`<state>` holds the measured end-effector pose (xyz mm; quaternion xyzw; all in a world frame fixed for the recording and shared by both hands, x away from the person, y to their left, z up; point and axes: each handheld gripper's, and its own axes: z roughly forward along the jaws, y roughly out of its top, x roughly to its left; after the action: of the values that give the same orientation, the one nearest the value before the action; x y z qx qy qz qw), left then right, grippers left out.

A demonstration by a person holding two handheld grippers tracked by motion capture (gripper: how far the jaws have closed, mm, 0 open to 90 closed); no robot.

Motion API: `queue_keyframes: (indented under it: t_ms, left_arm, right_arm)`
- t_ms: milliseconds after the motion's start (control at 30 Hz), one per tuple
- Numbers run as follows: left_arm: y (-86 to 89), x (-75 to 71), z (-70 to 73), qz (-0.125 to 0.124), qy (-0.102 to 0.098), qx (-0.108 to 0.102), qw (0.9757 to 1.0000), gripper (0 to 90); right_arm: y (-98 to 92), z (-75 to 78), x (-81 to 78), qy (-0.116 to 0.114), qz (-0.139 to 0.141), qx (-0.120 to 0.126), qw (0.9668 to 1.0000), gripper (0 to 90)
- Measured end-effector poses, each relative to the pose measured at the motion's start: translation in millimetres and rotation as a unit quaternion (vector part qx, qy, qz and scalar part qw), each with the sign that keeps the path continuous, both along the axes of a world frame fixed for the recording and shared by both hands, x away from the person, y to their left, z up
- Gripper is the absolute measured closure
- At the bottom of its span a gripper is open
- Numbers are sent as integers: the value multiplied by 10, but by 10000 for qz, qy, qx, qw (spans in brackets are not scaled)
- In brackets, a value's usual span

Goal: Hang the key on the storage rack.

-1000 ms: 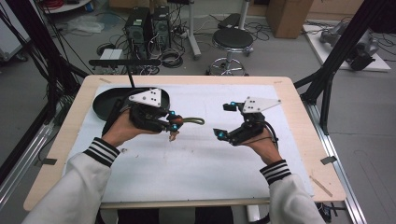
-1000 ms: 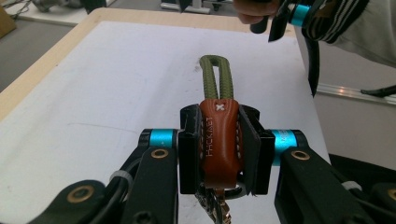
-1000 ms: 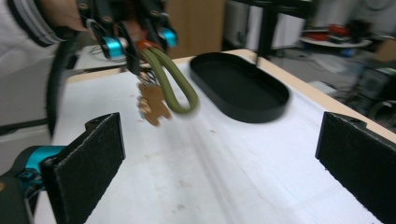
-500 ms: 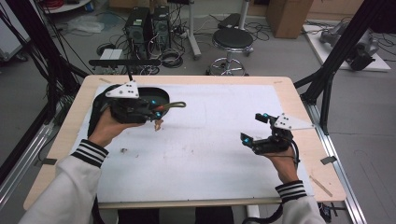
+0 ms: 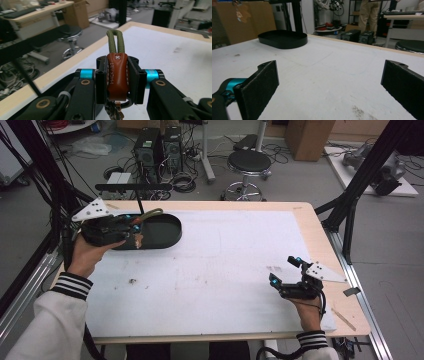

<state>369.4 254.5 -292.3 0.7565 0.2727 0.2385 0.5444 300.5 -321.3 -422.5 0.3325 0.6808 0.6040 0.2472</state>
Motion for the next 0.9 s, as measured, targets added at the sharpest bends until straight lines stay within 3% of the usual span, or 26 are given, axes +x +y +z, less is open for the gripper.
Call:
queue_keyframes:
  t_ms: [233,467,600,900]
  left_arm:
    - [192,46,4,510,-208,-185,9983,714]
    - [289,120,-22,948,-279,-220,9949,716]
    - [338,166,-31,1109,-289,-353,9928,717]
    - [378,304,51,1376,-347,-188,9897,716]
  right_arm:
    - [-67,-159,-72,-88,-175,152,9997,4]
    - [-95,-247,-113,-180,-321,219,9991,4]
    - [-102,-272,-119,-288,-351,221,9987,4]
    - [-81,-281,-145,-351,-348,138,9987,4]
